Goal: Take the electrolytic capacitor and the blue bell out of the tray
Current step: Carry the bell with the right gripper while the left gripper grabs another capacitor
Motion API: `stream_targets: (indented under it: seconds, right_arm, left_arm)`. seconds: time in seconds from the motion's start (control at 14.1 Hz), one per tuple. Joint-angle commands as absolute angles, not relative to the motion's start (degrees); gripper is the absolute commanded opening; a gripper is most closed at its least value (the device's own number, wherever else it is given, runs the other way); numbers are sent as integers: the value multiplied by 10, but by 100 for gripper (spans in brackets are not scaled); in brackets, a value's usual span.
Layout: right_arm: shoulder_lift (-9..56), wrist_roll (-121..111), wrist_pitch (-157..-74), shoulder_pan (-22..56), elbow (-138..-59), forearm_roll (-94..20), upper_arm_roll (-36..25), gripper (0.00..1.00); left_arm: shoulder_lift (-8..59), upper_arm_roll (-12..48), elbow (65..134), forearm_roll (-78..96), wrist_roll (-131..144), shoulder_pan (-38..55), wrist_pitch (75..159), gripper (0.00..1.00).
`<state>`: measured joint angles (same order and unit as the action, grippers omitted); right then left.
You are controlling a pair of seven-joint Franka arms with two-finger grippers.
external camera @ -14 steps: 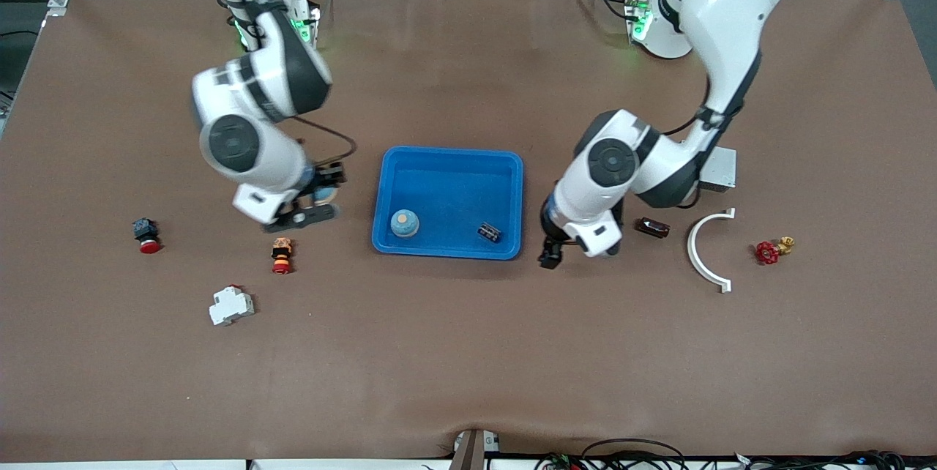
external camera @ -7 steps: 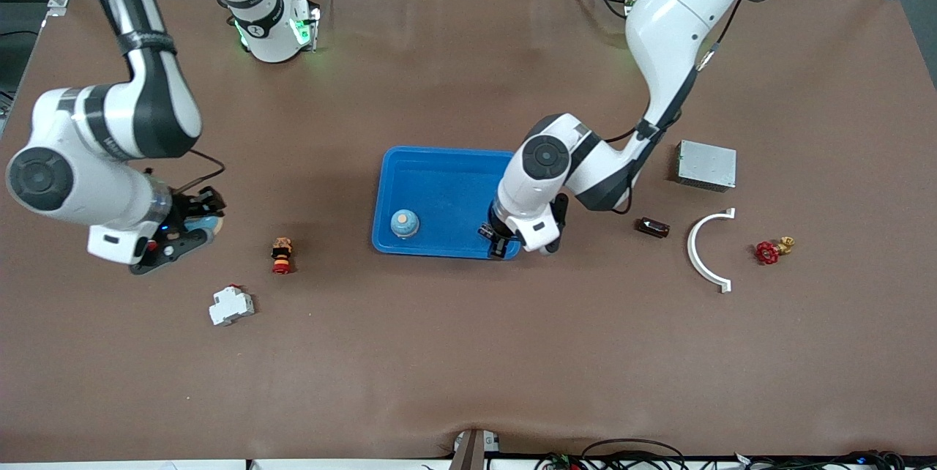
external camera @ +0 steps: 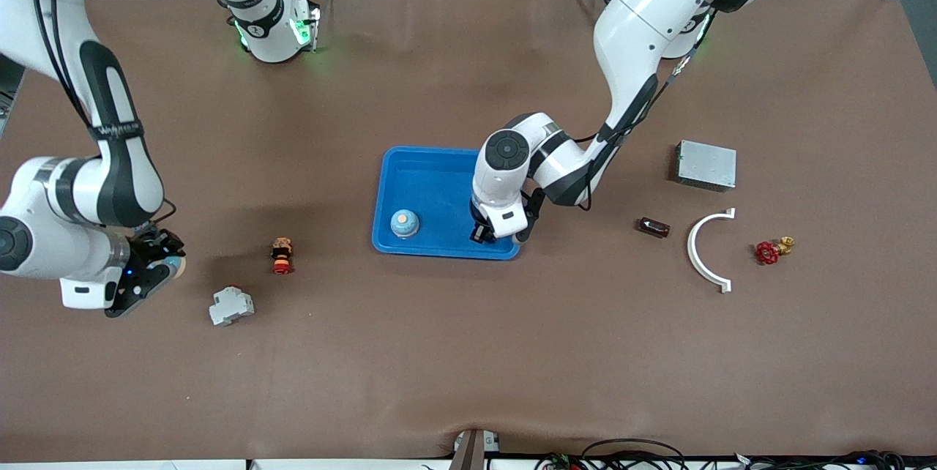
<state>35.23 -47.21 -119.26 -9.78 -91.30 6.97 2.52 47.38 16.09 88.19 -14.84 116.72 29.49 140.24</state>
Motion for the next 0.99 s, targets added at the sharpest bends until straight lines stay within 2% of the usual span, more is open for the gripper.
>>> stream_targets:
  seconds: [0.0,0.07,0.14,0.28,0.5,0.64,0.92]
  right_arm:
    - [386,-483,-1196,-109,-892,81,39,19]
    - [388,-476,-1196,-108,-895,79,39,20]
    - [387,-467,-1194,-104,-903,78,39,20]
    - [377,-413,-1196,-98,-939,77,40,19]
    - [326,-388,-1232,-98,-1017,76,42,19]
    - [290,-387,-1265,-102,-1072,76,42,18]
    - [247,-384,-1267,-109,-1132,72,42,18]
  left_arm:
    - [479,152,871,-166,1170,302,1408,34]
    - [481,152,870,-166,1169,302,1407,14]
    - [480,152,870,-166,1169,302,1407,0]
    - [469,152,874,-166,1175,295,1402,0]
    - [434,153,874,-161,1172,282,1354,0]
    - [399,163,875,-157,1167,254,1323,0]
    - [342,192,878,-152,1123,183,1247,0]
